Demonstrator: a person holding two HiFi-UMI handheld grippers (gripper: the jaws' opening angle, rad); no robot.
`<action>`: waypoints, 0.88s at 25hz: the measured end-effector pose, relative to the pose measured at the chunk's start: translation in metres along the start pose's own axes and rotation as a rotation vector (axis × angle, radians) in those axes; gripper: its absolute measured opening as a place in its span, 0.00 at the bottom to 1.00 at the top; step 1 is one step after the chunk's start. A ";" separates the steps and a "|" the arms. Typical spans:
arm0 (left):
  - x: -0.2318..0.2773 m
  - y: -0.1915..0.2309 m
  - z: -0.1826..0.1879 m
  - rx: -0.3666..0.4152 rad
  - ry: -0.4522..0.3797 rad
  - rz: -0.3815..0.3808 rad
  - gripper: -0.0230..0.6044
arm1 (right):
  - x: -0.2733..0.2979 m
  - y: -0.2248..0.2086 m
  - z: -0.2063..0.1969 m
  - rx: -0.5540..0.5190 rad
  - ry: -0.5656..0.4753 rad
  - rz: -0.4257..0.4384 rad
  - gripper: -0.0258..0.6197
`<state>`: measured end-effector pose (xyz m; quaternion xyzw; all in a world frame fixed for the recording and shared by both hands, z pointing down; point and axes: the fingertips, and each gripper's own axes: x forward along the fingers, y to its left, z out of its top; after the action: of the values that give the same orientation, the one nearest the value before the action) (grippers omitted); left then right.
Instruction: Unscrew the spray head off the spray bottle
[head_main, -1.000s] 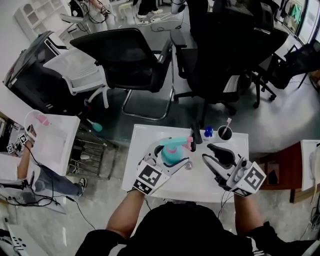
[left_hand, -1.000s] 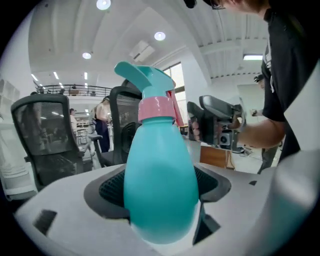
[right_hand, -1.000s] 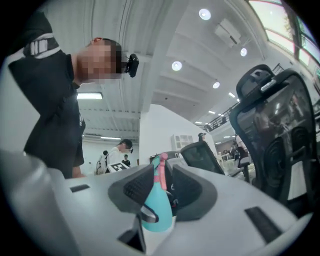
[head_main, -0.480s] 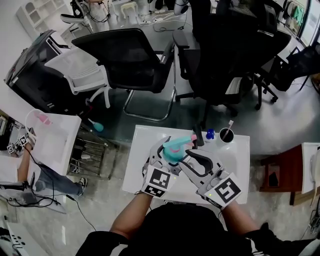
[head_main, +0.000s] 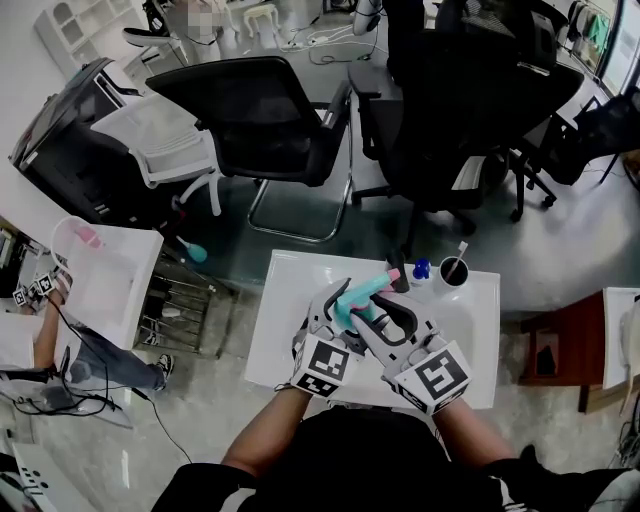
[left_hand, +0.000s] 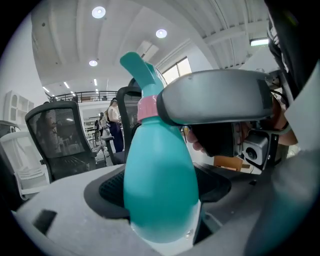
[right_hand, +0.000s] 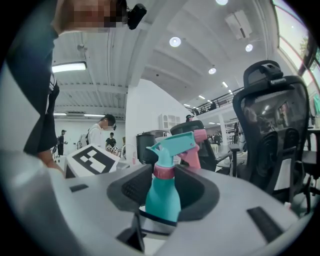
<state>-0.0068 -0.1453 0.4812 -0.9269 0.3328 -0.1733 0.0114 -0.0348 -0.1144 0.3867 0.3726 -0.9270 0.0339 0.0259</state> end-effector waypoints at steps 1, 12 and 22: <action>0.000 -0.001 0.001 -0.001 -0.003 -0.003 0.67 | 0.000 0.000 0.000 -0.005 0.003 -0.002 0.26; -0.007 -0.014 0.003 0.037 0.001 -0.105 0.67 | -0.008 0.006 0.004 -0.017 0.010 0.081 0.24; -0.027 -0.055 0.020 0.141 -0.080 -0.401 0.67 | -0.034 0.031 0.020 -0.012 -0.058 0.332 0.24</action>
<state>0.0140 -0.0873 0.4618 -0.9775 0.1282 -0.1582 0.0545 -0.0327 -0.0700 0.3634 0.2152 -0.9763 0.0213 -0.0047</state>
